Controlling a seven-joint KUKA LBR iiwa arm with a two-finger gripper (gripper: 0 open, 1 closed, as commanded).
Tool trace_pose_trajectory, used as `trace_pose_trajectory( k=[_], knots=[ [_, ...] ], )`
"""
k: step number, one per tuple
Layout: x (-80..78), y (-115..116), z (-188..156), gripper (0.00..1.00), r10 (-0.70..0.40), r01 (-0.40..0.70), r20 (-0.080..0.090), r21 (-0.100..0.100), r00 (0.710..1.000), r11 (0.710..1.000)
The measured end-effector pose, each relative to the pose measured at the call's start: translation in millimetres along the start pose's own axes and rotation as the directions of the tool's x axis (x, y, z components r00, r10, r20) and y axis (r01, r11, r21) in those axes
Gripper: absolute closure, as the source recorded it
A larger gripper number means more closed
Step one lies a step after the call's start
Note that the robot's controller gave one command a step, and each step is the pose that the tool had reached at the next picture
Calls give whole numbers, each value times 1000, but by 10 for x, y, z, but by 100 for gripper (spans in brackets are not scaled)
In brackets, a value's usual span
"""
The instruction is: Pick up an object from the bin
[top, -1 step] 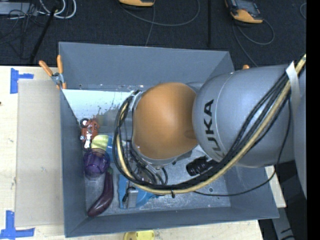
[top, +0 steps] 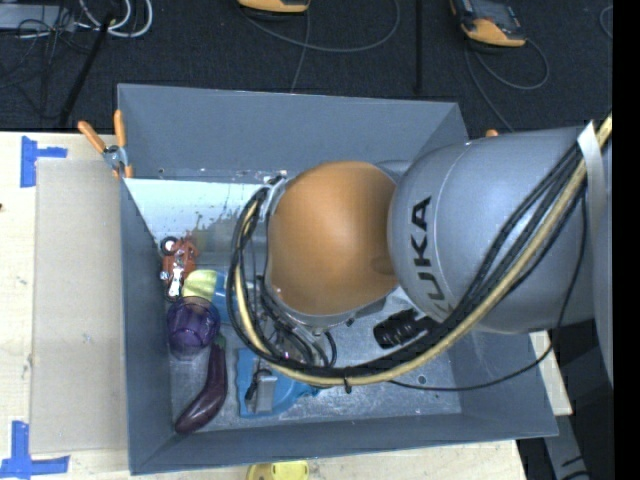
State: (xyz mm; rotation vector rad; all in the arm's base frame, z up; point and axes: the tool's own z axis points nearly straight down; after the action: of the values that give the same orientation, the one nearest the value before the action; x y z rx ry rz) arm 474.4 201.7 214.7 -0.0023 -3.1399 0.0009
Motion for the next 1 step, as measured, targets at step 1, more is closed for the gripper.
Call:
trace_pose_trajectory(
  k=[1],
  knots=[
    [6, -175, 491, 0, 18, -18, 6, -3, 1000, 1000]
  ],
)
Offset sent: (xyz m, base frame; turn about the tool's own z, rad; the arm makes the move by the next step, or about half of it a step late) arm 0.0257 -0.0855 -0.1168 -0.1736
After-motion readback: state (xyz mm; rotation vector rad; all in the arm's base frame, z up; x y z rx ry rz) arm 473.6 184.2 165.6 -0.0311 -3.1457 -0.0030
